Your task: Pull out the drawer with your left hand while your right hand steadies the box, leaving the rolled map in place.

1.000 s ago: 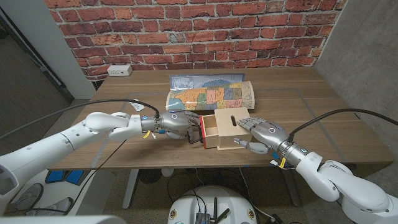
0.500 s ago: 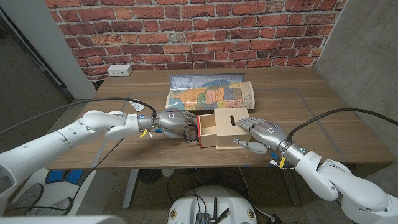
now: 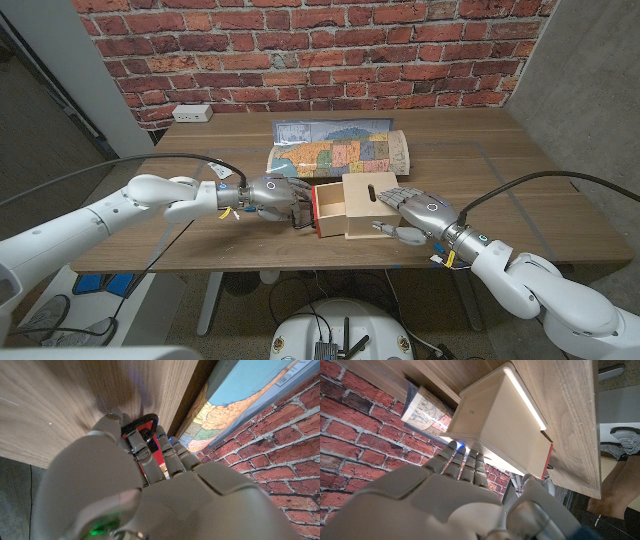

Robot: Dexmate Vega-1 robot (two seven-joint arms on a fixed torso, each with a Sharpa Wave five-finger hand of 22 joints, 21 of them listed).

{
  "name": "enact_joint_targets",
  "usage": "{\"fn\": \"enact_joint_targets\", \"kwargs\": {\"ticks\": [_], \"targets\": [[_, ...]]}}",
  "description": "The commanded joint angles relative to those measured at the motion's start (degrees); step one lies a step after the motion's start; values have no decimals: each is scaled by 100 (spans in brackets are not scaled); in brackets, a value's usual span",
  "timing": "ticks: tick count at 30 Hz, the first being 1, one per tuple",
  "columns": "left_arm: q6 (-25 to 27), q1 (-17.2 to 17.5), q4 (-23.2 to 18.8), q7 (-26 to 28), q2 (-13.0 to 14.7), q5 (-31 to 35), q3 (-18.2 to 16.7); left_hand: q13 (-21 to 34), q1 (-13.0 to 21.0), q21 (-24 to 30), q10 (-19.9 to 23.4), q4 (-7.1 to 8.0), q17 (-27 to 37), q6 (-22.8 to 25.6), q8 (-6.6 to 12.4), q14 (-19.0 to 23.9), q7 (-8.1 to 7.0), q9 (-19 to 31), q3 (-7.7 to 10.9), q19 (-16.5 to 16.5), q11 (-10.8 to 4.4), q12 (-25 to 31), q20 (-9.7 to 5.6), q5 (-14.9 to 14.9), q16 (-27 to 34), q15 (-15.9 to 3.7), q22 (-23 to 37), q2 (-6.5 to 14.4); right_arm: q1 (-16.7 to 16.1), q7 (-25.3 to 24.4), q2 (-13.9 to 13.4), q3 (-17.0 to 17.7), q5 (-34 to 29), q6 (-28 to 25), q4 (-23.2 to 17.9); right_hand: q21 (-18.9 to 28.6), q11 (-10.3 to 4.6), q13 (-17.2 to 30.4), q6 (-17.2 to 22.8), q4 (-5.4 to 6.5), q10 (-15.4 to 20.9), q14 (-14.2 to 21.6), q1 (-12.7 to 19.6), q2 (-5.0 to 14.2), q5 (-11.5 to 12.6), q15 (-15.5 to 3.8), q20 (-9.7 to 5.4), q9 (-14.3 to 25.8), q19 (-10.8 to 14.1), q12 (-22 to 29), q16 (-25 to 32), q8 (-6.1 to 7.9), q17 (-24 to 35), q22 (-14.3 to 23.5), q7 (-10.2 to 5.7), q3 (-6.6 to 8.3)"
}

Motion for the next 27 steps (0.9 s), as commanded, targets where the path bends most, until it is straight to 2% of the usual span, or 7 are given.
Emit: {"fn": "enact_joint_targets", "kwargs": {"ticks": [1, 13, 27], "targets": [[-187, -119, 124, 75, 17, 64, 38, 19, 39, 42, -19, -5, 20, 43, -4, 43, -20, 14, -24, 36, -13, -20, -458, -15, 2, -962, 12, 5, 49, 95, -25, -56, -49, -27, -31, 21, 9, 8, 63, 44, 65, -11, -47, 234, 10, -121, -464, 23, 26, 27, -4, 45, 11, 26, 5, 0], [-326, -176, 131, 40, 73, 43, 29, 21, 48, 42, -24, -5, 20, 40, -11, 43, -23, 16, -33, 50, -12, -18, -459, -15, 2, -962, 12, 15, -50, 135, -131, 6, 17, -81, -68, 24, 9, 8, 79, 56, 84, -14, -52, 233, 13, -116, -476, 25, 35, 25, -10, 35, 10, 25, 2, -1], [-291, -33, -5, -51, 269, -58, -138, 21, 57, 43, -30, -6, 21, 29, -19, 43, -25, 18, -43, 64, -12, -18, -466, -16, 2, -964, 13, 19, -40, 224, -206, 2, -5, -129, -97, 24, 6, 9, 82, 76, 79, -15, -73, 220, 10, -120, -479, 26, 45, 15, -9, 21, 18, 25, 3, -19]]}}
